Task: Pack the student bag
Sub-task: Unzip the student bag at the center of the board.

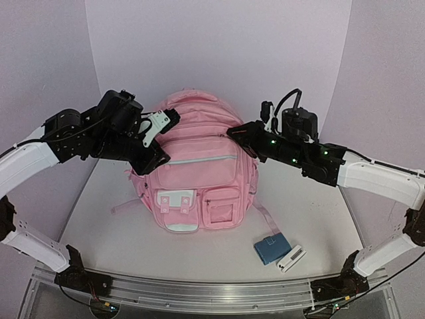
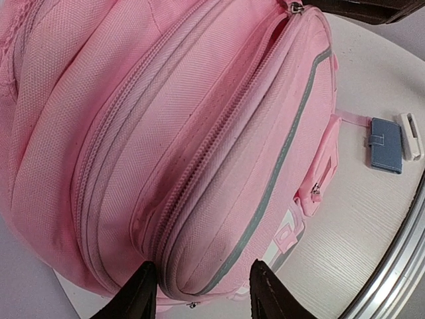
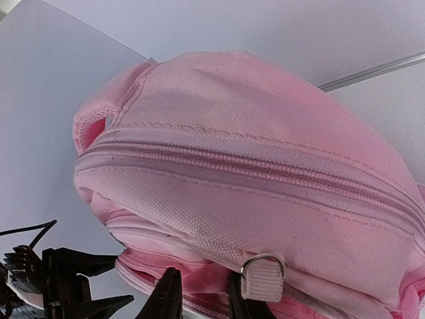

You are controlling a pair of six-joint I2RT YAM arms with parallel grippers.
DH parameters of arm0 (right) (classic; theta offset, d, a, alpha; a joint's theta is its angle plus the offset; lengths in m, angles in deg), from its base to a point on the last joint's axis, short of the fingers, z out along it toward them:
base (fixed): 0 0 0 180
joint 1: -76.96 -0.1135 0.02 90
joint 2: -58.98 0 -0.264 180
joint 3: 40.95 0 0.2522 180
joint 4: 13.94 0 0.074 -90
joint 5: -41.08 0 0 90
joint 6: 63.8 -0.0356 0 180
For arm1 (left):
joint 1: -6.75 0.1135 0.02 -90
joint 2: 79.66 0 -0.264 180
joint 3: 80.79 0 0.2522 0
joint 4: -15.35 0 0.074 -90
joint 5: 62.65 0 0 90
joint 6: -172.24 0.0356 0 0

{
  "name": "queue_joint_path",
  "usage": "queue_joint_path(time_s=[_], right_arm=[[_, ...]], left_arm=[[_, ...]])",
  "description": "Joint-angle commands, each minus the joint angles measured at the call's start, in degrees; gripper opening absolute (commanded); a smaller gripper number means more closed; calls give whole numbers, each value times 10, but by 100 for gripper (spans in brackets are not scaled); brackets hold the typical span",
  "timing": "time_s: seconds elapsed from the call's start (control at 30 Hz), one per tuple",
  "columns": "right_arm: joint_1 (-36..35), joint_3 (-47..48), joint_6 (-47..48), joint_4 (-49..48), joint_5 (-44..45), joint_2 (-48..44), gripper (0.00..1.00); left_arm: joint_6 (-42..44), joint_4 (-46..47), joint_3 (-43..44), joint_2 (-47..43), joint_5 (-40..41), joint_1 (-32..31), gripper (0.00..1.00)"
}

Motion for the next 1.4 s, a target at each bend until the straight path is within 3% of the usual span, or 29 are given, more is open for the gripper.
queue_joint_path(time_s=[0.0, 0.37, 1.1, 1.37], right_arm=[[2, 15, -3, -55, 14, 7, 20], [2, -36, -51, -146, 29, -13, 1], [2, -166, -69, -117, 171, -100, 0], [2, -223, -90, -102, 185, -109, 0]], left_arm=[[-2, 8, -3, -22, -16, 4, 46], [-6, 3, -17, -33, -2, 10, 43], [-18, 69, -39, -18, -89, 35, 35], [-19, 67, -44, 1, -73, 36, 12]])
